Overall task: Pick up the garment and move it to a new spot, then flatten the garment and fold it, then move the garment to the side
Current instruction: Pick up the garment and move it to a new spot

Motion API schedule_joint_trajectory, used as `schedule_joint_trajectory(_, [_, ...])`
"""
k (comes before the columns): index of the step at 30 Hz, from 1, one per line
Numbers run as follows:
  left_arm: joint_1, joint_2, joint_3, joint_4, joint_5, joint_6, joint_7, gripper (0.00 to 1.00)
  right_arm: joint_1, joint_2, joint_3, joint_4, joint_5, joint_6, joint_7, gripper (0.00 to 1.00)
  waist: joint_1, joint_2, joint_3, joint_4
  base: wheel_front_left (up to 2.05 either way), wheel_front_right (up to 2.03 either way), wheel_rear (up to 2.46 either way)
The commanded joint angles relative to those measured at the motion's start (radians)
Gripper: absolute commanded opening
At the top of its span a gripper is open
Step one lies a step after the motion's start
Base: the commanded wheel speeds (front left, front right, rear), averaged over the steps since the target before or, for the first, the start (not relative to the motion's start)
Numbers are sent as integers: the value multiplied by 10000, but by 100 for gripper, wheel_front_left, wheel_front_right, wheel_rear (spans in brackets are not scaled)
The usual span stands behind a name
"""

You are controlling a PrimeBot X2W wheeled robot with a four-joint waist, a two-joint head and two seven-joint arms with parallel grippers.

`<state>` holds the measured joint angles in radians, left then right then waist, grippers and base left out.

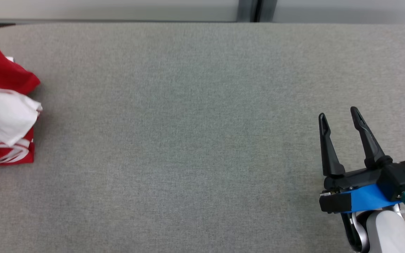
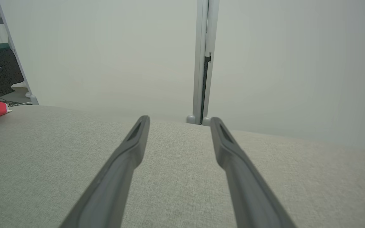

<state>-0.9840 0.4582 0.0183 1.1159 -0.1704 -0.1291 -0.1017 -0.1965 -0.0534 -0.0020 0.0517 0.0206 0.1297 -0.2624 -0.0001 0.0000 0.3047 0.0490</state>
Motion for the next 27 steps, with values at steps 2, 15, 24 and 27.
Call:
schedule_joint_trajectory(2, [-231,11,-241,-415,-72,-7,-447,0,213,30,7,42,99,19,-38,100,1,0,-533,-227,0,0,0])
schedule_joint_trajectory(15, [-941,-245,-2162,-4418,-604,-11,-974,0,837,30,84,122,871,19,-38,100,1,0,-1447,-1569,0,0,0])
schedule_joint_trajectory(24, [-778,-847,-2973,-6829,-970,-11,-185,0,608,32,315,91,1387,19,-38,100,1,0,-1415,-2846,0,0,0])
schedule_joint_trajectory(27, [-372,-1144,-3277,-7294,-1030,2,23,0,522,33,580,97,1582,19,-38,100,1,0,-1383,-3169,0,0,0])
